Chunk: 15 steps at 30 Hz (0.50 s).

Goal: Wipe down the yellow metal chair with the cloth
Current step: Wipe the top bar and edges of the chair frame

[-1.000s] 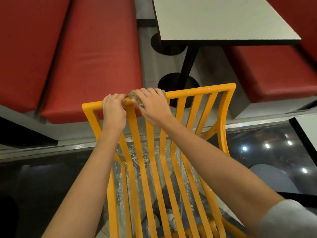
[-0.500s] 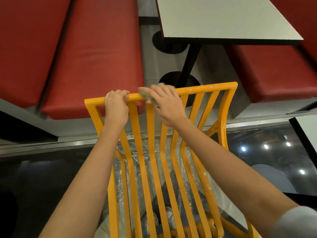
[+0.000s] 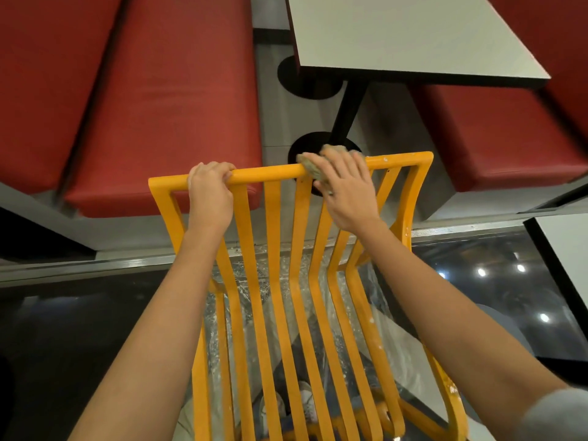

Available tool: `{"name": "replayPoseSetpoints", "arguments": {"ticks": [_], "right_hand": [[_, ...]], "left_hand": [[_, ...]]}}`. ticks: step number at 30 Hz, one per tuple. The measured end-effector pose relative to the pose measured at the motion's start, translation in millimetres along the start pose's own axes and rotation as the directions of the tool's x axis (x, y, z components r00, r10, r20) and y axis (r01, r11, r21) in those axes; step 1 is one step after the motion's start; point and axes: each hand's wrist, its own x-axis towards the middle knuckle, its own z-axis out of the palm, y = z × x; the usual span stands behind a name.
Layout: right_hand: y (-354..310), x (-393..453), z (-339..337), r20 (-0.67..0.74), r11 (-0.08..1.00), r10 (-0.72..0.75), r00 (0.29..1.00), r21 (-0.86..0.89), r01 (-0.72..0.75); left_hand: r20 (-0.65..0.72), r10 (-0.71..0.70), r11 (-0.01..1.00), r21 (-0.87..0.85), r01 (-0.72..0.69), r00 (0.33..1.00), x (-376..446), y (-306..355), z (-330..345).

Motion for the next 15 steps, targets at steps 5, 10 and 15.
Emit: {"name": "replayPoseSetpoints", "arguments": {"ticks": [5, 10, 15], "right_hand": [[-42, 19, 6, 0.0, 0.99, 0.109, 0.994, 0.087, -0.109], [-18, 7, 2, 0.043, 0.98, -0.16, 0.986, 0.128, 0.154], [-23, 28, 0, 0.044, 0.96, 0.214, 0.976, 0.177, -0.218]], "left_hand": [[0.012, 0.001, 1.0, 0.016, -0.001, 1.0, 1, -3, 0], [0.031, -0.017, 1.0, 0.013, 0.017, 0.999, 1, -1, 0], [0.017, -0.026, 1.0, 0.004, 0.026, 1.0, 3, -4, 3]]}}
